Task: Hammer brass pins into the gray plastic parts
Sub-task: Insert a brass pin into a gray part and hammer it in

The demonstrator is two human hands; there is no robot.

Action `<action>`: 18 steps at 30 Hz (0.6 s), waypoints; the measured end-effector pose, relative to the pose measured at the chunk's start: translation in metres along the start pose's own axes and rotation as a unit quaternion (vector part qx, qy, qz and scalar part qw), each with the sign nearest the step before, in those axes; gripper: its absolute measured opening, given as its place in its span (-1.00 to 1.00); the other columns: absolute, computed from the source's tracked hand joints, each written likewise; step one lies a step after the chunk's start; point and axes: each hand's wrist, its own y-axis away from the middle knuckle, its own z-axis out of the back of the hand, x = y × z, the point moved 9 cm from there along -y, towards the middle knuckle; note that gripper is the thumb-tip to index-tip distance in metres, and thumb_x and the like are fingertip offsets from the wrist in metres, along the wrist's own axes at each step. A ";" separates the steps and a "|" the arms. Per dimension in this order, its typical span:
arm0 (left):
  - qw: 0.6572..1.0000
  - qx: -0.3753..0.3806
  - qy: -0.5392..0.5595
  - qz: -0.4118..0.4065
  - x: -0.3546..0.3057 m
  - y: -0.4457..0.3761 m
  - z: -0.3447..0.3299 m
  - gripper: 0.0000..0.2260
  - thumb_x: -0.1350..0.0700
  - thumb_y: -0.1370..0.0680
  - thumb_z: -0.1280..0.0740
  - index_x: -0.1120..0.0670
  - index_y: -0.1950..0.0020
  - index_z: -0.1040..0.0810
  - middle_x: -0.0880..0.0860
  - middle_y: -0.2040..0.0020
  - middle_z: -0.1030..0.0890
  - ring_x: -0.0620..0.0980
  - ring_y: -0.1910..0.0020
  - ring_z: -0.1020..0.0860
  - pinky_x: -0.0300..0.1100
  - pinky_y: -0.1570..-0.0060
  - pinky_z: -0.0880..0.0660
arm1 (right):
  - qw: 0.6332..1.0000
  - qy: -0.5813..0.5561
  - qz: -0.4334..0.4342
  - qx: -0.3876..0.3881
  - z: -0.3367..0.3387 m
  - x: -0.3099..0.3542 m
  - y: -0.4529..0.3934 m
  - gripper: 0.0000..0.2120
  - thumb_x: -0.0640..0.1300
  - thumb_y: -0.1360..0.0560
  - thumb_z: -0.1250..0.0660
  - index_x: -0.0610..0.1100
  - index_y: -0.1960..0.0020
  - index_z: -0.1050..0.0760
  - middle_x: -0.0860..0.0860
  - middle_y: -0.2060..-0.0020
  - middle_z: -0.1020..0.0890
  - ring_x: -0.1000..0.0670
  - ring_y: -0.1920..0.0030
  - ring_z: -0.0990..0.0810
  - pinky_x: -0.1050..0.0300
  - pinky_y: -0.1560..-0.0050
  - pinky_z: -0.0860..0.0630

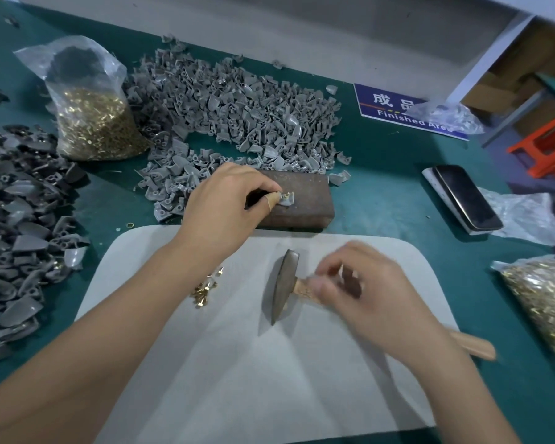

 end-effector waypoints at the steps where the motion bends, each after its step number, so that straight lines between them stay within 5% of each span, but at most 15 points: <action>1: 1.000 0.001 0.002 0.001 0.000 0.000 0.000 -0.90 -0.02 -0.60 -0.40 -0.08 -0.05 -0.70 -0.20 0.02 -0.64 -0.10 -0.10 -0.50 -0.01 -0.10 -0.48 | 0.999 0.010 0.002 0.030 -0.007 -0.002 0.013 -0.75 0.25 -0.47 -0.39 0.12 -0.01 -0.57 0.22 0.09 -0.54 0.11 0.03 -0.53 0.20 0.06 -0.45; 4: 1.000 0.004 0.002 0.002 -0.001 0.001 0.000 -0.90 -0.03 -0.60 -0.40 -0.09 -0.06 -0.70 -0.21 0.02 -0.63 -0.11 -0.09 -0.49 -0.05 -0.09 -0.48 | 0.996 0.083 0.034 0.011 -0.012 -0.002 0.031 -0.74 0.08 -0.51 -0.48 0.02 -0.15 -0.61 0.15 0.01 -0.56 0.03 0.01 -0.55 0.01 0.04 -0.54; 8: 1.000 0.004 -0.014 -0.016 -0.005 0.001 0.002 -0.88 0.00 -0.60 -0.41 -0.04 -0.07 -0.71 -0.15 0.01 -0.64 -0.06 -0.08 -0.52 -0.04 -0.11 -0.48 | 0.967 0.222 0.107 -0.066 0.003 0.019 0.023 -0.73 0.04 -0.62 -0.23 -0.08 -0.13 -0.61 0.04 0.02 -0.58 -0.07 0.21 -0.58 0.01 0.26 -0.51; 11: 1.000 0.006 0.001 -0.027 -0.007 0.000 0.005 -0.88 0.06 -0.60 -0.42 0.04 -0.08 -0.71 -0.07 0.01 -0.64 -0.05 -0.04 -0.53 -0.04 -0.13 -0.49 | 0.979 0.138 0.080 -0.126 0.036 0.016 0.010 -0.70 0.04 -0.67 -0.12 -0.08 -0.19 -0.55 0.11 -0.04 -0.53 0.01 0.16 -0.53 0.04 0.32 -0.41; 14: 1.000 0.013 0.002 -0.025 -0.005 0.000 0.004 -0.86 0.07 -0.60 -0.41 0.06 -0.10 -0.71 -0.05 0.01 -0.63 -0.05 -0.04 -0.53 -0.01 -0.12 -0.50 | 0.981 0.063 0.046 -0.177 0.068 0.009 -0.014 -0.72 0.06 -0.70 -0.06 0.00 -0.10 -0.52 0.27 0.16 -0.54 0.11 0.24 -0.48 -0.01 0.27 -0.40; 18: 1.000 0.013 0.021 -0.019 -0.004 -0.002 0.003 -0.87 0.04 -0.60 -0.42 0.02 -0.10 -0.72 -0.07 0.02 -0.64 -0.09 -0.03 -0.52 -0.13 -0.09 -0.46 | 0.980 0.116 0.008 -0.162 0.081 0.005 -0.051 -0.76 0.20 -0.64 -0.16 0.19 -0.25 -0.46 0.24 0.09 -0.62 0.09 0.10 -0.56 0.04 0.13 -0.44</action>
